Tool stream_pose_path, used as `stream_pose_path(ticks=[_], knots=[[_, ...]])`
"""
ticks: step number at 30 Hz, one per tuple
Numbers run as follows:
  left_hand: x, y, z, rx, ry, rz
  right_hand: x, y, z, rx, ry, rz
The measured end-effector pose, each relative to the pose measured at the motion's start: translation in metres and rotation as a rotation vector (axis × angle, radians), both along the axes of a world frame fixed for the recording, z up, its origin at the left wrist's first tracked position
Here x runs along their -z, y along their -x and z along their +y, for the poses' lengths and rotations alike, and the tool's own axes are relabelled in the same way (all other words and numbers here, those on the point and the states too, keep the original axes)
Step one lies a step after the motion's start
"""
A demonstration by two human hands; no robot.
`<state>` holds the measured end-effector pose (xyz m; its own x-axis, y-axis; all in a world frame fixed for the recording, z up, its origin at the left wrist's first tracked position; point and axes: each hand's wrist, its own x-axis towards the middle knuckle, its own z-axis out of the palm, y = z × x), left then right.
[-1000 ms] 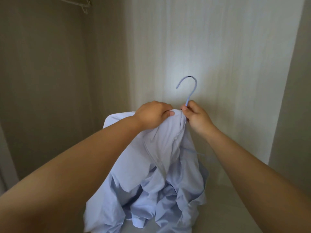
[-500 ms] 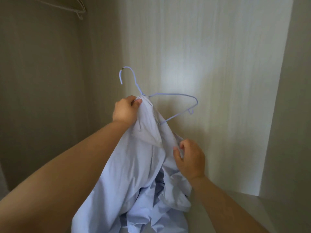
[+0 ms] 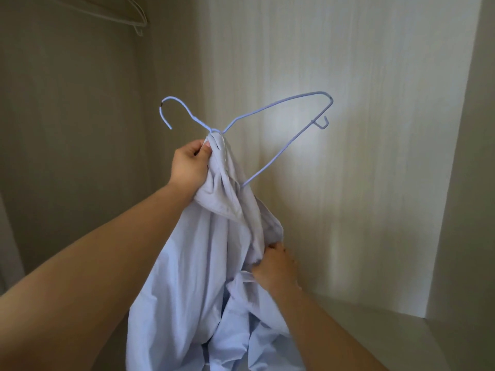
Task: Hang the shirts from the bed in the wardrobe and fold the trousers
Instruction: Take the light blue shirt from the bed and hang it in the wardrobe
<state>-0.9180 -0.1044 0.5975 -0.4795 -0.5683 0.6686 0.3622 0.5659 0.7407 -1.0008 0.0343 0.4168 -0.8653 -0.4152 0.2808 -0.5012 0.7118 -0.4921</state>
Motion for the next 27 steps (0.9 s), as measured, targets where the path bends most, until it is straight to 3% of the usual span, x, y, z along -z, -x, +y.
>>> stream_pose_path(ticks=[2,5,9,13,17,21,24,27], knots=[[-0.003,-0.008,-0.005,0.007,0.013,0.020,-0.009,0.015,0.009,0.032,0.126,-0.133],[-0.009,-0.020,-0.017,-0.001,0.103,-0.009,-0.033,0.058,0.034,0.035,0.480,-0.494],[-0.013,-0.032,-0.026,0.050,0.247,-0.128,-0.066,0.087,0.071,0.031,0.802,-0.593],[-0.006,-0.038,-0.036,0.024,0.439,-0.297,-0.100,0.101,0.090,0.124,0.669,-0.471],[0.002,-0.041,-0.039,-0.080,0.748,-0.464,-0.114,0.103,0.098,0.153,0.672,-0.349],[0.004,-0.034,-0.037,-0.460,0.905,-0.404,-0.127,0.099,0.098,0.092,0.762,-0.320],[0.001,-0.028,-0.033,-0.576,0.770,-0.299,-0.138,0.093,0.093,0.032,0.779,-0.297],[-0.003,-0.024,-0.031,-0.421,0.521,-0.248,-0.142,0.089,0.091,-0.004,0.789,-0.341]])
